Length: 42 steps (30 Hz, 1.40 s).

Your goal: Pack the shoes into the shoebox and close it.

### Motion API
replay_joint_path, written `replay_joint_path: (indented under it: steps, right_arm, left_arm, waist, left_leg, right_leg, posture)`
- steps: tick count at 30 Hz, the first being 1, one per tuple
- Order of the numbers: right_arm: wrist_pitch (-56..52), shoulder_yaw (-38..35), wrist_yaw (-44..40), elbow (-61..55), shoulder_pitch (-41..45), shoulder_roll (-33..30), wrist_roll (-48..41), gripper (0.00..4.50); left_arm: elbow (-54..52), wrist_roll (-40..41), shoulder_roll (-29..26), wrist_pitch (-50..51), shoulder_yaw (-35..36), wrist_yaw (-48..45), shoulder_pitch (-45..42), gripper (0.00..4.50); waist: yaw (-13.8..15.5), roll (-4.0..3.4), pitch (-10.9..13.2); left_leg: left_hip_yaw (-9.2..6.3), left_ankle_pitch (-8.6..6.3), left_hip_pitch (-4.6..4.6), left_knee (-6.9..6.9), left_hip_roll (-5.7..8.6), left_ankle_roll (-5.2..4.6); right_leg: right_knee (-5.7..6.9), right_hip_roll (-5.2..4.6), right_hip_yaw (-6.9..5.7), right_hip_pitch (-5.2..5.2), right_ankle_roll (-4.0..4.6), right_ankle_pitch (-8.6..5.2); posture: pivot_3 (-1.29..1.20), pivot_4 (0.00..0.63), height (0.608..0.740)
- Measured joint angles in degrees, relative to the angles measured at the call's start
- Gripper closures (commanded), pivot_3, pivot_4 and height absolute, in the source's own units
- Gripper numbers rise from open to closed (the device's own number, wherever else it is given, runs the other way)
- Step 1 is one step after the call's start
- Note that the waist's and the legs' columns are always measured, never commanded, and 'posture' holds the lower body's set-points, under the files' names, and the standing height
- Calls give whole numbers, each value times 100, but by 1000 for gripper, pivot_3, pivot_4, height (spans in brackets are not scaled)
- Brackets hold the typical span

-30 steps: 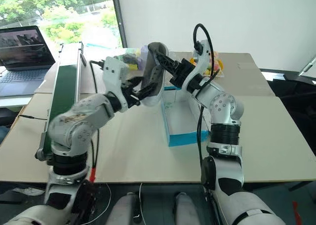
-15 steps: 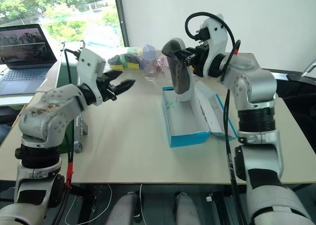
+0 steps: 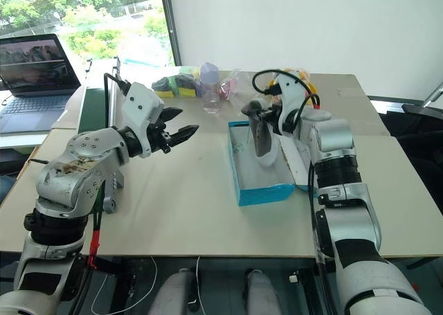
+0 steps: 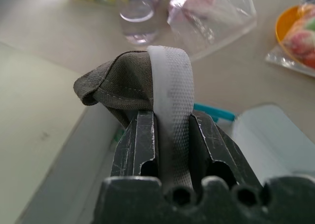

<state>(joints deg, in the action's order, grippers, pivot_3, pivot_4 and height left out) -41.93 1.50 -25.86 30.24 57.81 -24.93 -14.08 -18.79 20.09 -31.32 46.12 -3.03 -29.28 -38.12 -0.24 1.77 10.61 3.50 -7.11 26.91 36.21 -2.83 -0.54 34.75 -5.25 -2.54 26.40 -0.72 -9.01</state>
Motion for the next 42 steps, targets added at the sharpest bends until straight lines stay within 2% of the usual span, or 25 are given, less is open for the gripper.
replay_joint_path:
  steps: [13, 15, 22, 23, 24, 25, 34, 42]
  right_arm:
    - [481, 259, -155, 616, -205, 194, 628, 4070]
    - [565, 301, -163, 667, -202, 212, 725, 3068]
    - [704, 334, -146, 735, -199, 409, 906, 945]
    - [704, 334, -135, 735, -200, 430, 930, 472]
    - [704, 334, -127, 734, -200, 444, 942, 177]
    - [704, 333, -114, 725, -202, 463, 952, 71]
    - [590, 290, -54, -8, -226, 545, 1025, 71]
    - [-516, 134, -731, -1689, -182, 426, 266, 71]
  left_arm:
    - [-6, -66, 23, 30, 82, 119, 28, 1508]
    - [-6, -87, 22, 30, 82, 119, 28, 1508]
    - [-6, -99, 19, 35, 83, 121, 28, 1508]
    - [-7, -100, 9, 37, 83, 120, 28, 1508]
    - [-6, -100, 1, 38, 86, 120, 28, 1508]
    - [-7, -100, -4, 39, 90, 120, 28, 1508]
    - [-7, -100, -6, 40, 101, 130, 28, 1508]
    - [20, -249, -128, 53, 386, 392, 160, 1508]
  waist:
    - [-50, 0, 0]
    - [-51, 0, 0]
    - [-48, 0, 0]
    - [-47, 0, 0]
    - [-48, 0, 0]
    - [-49, 0, 0]
    - [-50, 0, 0]
    - [-51, -1, 0]
  left_leg:
    - [-2, 12, -10, 4, -2, -19]
    - [-2, 12, -10, 4, -2, -19]
    - [-2, 12, -10, 5, -2, -19]
    - [-2, 12, -10, 5, -2, -19]
    - [-2, 12, -10, 5, -2, -19]
    - [-2, 12, -10, 5, -2, -19]
    - [-2, 10, -11, 4, -2, -17]
    - [-2, 0, -14, 4, -4, 0]
  right_leg:
    - [17, 6, 5, -2, -1, 1]
    - [16, 5, 5, -2, -1, 1]
    - [17, 5, 5, -3, -2, 2]
    - [16, 5, 5, -3, -4, 3]
    - [16, 5, 5, -3, -6, 4]
    - [16, 5, 5, -3, -11, 7]
    - [19, 6, 5, -2, -17, 11]
    - [22, 6, 5, -2, -18, 11]
  posture:
    - [0, 150, 739]
    - [0, 150, 739]
    - [0, 150, 739]
    - [0, 150, 739]
    - [0, 150, 739]
    - [0, 150, 739]
    - [0, 150, 739]
    - [0, 150, 739]
